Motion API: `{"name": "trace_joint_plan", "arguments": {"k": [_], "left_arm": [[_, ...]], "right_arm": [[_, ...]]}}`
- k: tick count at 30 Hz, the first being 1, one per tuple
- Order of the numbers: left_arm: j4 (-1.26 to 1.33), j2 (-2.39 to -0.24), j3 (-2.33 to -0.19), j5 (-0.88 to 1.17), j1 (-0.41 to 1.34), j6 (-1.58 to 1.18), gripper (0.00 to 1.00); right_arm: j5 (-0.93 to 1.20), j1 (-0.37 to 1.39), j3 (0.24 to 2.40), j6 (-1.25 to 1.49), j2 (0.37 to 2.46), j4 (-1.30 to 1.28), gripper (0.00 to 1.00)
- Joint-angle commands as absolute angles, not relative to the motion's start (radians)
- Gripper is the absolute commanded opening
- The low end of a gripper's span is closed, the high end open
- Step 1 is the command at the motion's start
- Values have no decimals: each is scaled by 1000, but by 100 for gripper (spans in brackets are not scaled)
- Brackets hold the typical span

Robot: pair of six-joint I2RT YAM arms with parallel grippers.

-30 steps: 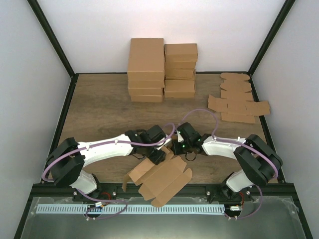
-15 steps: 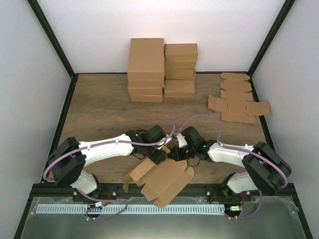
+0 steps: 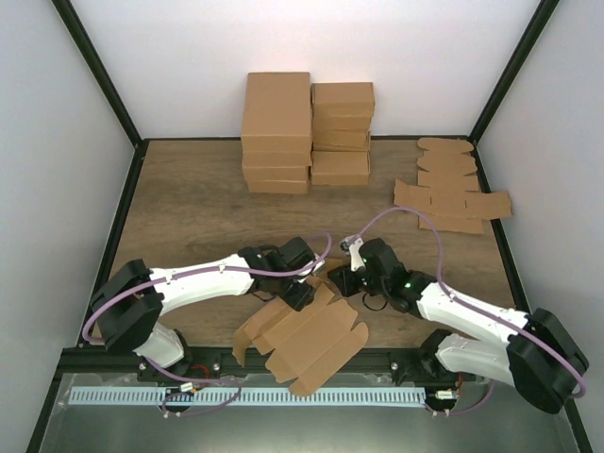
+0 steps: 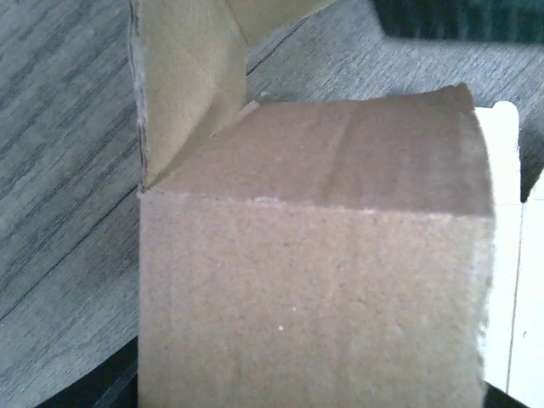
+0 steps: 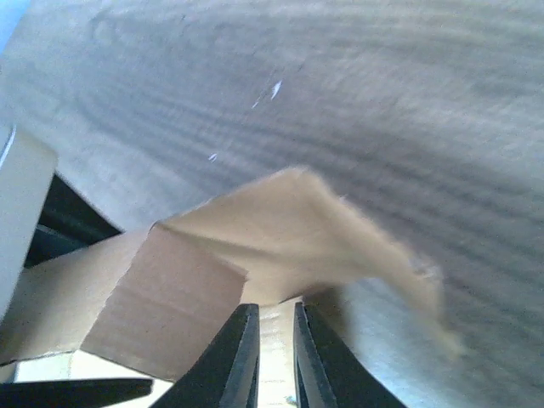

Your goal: Fold the paper box

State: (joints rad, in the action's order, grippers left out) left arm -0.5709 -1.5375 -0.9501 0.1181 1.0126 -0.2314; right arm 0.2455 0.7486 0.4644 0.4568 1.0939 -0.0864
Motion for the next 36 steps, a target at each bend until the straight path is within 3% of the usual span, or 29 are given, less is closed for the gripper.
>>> {"name": "trace_joint_plan", "arguments": {"k": [1, 3, 5, 7, 12, 14, 15, 30, 36], "left_arm": [[-577, -1537, -979, 100, 1017, -236, 57], [-582, -1534, -984, 102, 1018, -233, 57], [-587, -1532, -989, 104, 1018, -230, 56], [-590, -1534, -991, 103, 1018, -229, 56], [-593, -1530, -987, 98, 1017, -230, 56], [-594, -1523, -983, 97, 1018, -232, 56], [-596, -1521, -983, 96, 1017, -231, 56], [-605, -1517, -989, 84, 1017, -229, 57], [-607, -1516, -991, 83, 1017, -237, 56]], "right_arm": [[24, 753, 432, 427, 1022, -54, 16], [16, 753, 419, 391, 988, -35, 21], [14, 751, 421, 383, 961, -47, 42], [36, 736, 419, 363, 948, -37, 56], [163, 638, 421, 334, 985, 0, 74], [200, 618, 427, 308, 1004, 3, 93], [216, 612, 432, 300, 1015, 5, 97], [298, 608, 502, 205, 1212, 86, 60], [317, 610, 515, 224, 1220, 59, 20]]}}
